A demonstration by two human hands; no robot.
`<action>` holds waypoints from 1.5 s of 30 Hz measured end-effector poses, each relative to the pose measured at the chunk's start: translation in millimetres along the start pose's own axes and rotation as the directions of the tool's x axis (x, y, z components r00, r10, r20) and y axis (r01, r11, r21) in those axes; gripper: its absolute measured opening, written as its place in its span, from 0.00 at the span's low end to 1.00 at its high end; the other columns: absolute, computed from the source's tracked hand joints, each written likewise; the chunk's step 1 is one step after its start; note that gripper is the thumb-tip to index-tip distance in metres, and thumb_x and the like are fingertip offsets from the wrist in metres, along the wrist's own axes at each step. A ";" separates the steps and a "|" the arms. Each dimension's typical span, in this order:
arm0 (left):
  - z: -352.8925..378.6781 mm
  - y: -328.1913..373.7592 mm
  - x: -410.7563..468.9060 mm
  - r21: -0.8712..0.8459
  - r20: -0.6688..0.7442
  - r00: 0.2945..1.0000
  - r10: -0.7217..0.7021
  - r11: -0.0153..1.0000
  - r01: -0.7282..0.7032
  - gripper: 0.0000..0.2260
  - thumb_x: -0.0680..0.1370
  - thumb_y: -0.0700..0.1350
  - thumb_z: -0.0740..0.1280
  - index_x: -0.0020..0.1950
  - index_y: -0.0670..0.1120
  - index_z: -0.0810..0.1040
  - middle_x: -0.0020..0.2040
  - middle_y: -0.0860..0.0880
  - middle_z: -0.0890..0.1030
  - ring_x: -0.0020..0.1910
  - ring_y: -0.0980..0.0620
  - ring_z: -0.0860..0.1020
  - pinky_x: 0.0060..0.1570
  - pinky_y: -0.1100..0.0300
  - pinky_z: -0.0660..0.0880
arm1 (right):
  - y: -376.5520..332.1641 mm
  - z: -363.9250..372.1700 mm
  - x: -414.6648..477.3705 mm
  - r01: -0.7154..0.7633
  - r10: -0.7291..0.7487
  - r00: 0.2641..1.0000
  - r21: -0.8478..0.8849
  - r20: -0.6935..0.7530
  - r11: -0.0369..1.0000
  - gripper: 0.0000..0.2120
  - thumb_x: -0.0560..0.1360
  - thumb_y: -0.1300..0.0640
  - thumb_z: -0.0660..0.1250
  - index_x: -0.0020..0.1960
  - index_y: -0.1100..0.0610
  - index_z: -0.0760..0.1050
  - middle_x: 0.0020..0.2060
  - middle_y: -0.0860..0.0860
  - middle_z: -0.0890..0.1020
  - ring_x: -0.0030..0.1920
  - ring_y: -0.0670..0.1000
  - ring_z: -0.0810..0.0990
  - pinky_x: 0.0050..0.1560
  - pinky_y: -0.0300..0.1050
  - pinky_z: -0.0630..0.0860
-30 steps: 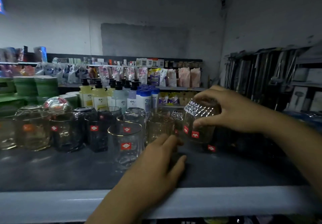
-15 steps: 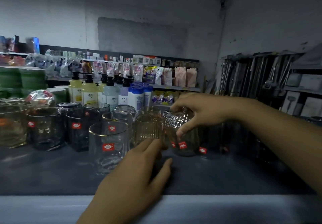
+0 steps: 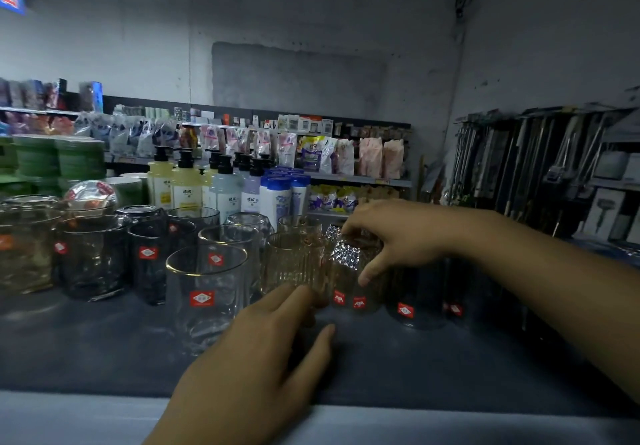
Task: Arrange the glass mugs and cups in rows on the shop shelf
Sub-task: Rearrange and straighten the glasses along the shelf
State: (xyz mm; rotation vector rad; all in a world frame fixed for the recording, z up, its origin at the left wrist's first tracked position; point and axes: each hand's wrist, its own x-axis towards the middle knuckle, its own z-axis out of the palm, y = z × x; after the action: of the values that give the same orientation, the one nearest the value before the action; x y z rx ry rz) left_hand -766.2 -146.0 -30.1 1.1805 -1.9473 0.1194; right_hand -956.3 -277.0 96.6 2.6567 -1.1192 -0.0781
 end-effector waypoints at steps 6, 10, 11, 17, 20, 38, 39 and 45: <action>0.0 3.3 -0.3 0.010 -0.027 0.999 0.019 1.000 -0.019 0.10 0.78 0.61 0.62 0.56 0.59 0.75 0.47 0.62 0.75 0.42 0.65 0.77 0.44 0.63 0.76 | -2.1 5.1 -2.1 -0.012 0.010 1.000 -0.059 -0.025 0.998 0.35 0.69 0.35 0.75 0.70 0.51 0.72 0.62 0.49 0.75 0.62 0.52 0.73 0.65 0.52 0.73; -11.9 10.2 6.9 -0.009 -0.055 0.996 0.069 0.998 -0.070 0.08 0.79 0.56 0.64 0.54 0.56 0.77 0.46 0.61 0.76 0.43 0.64 0.78 0.44 0.62 0.76 | -3.8 -17.2 -1.5 0.013 -0.006 0.999 0.167 -0.041 0.986 0.29 0.77 0.41 0.69 0.74 0.51 0.69 0.65 0.47 0.73 0.64 0.47 0.72 0.67 0.45 0.71; -18.6 12.7 11.5 0.010 -0.060 0.993 0.098 0.995 -0.098 0.07 0.79 0.55 0.64 0.54 0.55 0.78 0.46 0.60 0.76 0.43 0.63 0.78 0.44 0.62 0.75 | -4.7 -21.8 6.4 0.024 -0.007 0.997 0.239 -0.071 0.971 0.26 0.79 0.44 0.68 0.74 0.51 0.70 0.65 0.47 0.75 0.62 0.46 0.74 0.66 0.45 0.72; -78.3 15.4 58.2 0.205 -0.104 0.981 0.162 0.969 -0.138 0.07 0.79 0.56 0.64 0.54 0.57 0.77 0.46 0.61 0.77 0.42 0.64 0.77 0.38 0.70 0.72 | -13.7 -17.6 87.9 -0.007 0.021 0.999 0.289 -0.046 0.957 0.12 0.80 0.47 0.67 0.57 0.55 0.79 0.51 0.48 0.81 0.52 0.50 0.80 0.56 0.48 0.77; -100.2 0.4 89.7 0.243 -0.010 0.991 0.137 0.961 -0.130 0.10 0.76 0.58 0.64 0.55 0.58 0.77 0.47 0.61 0.78 0.42 0.64 0.77 0.38 0.69 0.73 | -13.7 -8.0 121.9 -0.075 0.054 0.995 0.280 0.084 0.957 0.13 0.77 0.45 0.70 0.53 0.54 0.80 0.48 0.50 0.83 0.49 0.52 0.82 0.56 0.53 0.80; -74.8 -105.0 172.3 0.024 0.285 0.932 -0.222 0.974 0.225 0.29 0.71 0.52 0.78 0.69 0.51 0.73 0.59 0.53 0.80 0.53 0.54 0.80 0.55 0.52 0.79 | -13.8 -45.8 106.2 -0.211 0.317 0.928 0.425 -0.195 0.880 0.26 0.66 0.42 0.80 0.55 0.60 0.83 0.48 0.54 0.85 0.48 0.53 0.84 0.48 0.47 0.80; -72.2 -103.9 170.6 -0.021 0.265 0.938 -0.225 0.971 0.239 0.32 0.69 0.55 0.79 0.70 0.51 0.72 0.59 0.53 0.79 0.53 0.54 0.81 0.55 0.51 0.80 | -17.2 -51.2 98.9 -0.196 0.346 0.901 0.464 -0.262 0.864 0.27 0.66 0.42 0.80 0.55 0.60 0.83 0.47 0.54 0.86 0.46 0.52 0.84 0.48 0.47 0.81; -69.5 -82.9 161.7 -0.101 0.064 0.989 -0.130 0.986 0.136 0.38 0.65 0.60 0.79 0.71 0.52 0.69 0.58 0.59 0.76 0.50 0.62 0.77 0.43 0.66 0.73 | -55.7 -50.2 76.1 -0.033 0.469 0.739 0.669 -0.484 0.743 0.30 0.63 0.36 0.80 0.58 0.50 0.78 0.47 0.46 0.81 0.46 0.47 0.81 0.43 0.45 0.77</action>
State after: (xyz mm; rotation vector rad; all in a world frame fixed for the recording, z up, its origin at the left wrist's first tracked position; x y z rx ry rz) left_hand -694.3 -271.0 100.3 1.2521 -1.8929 -0.0869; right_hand -856.7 -282.9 134.6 2.5846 -1.4132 1.3836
